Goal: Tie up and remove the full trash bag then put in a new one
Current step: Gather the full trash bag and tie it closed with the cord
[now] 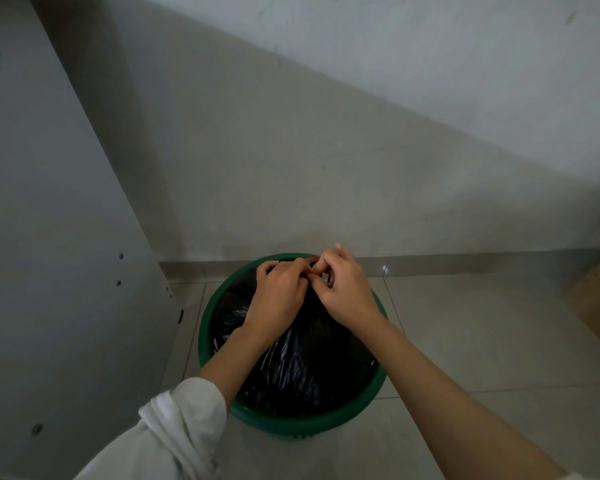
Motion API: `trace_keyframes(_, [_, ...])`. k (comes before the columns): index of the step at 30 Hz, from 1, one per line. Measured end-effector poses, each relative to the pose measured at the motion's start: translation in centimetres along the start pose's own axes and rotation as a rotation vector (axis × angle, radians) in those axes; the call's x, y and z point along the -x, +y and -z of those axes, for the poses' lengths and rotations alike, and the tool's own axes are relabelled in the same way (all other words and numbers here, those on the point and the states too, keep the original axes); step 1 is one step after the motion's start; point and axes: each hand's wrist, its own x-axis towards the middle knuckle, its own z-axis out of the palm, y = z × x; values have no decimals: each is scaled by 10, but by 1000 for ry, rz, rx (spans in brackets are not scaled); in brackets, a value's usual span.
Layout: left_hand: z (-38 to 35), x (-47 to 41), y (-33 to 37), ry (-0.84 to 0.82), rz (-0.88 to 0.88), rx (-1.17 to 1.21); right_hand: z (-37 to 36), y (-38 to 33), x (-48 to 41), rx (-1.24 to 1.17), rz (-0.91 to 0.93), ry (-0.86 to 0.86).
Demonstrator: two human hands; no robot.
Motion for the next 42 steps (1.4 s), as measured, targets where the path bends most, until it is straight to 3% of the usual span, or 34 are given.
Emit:
trace_keyframes(3, [4,-6,-5,-85,-1,160,3,3,0,8,67,-62])
trace_keyframes(11, [23,-5,-15,-457,104,571,11,7,-9,-215,-109,-170])
trace_keyframes(13, [22,-3,-17,-410,105,552,11,5,-9,-237,-134,-171])
trace_keyframes(18, [10,3,-13,-116,152,483,7,4,-7,-370,-242,-90])
trace_keyframes(22, [8,8,-6,3,184,551,6,4,-5,-524,-347,-54])
trace_keyframes(28, [12,3,-1,36,332,593,7,3,-7,-667,-454,-42])
trace_keyframes(32, [19,0,-6,-96,429,809,6,3,-8,-659,-479,-52])
trace_keyframes(37, [29,1,-13,-316,293,787,3,-1,-9,-653,-491,-58])
trace_keyframes(39, [31,2,-10,-284,218,715,2,-2,-12,-679,-508,-66])
trace_keyframes(42, [26,-1,-11,-149,17,400,3,-3,-15,-724,-543,-74])
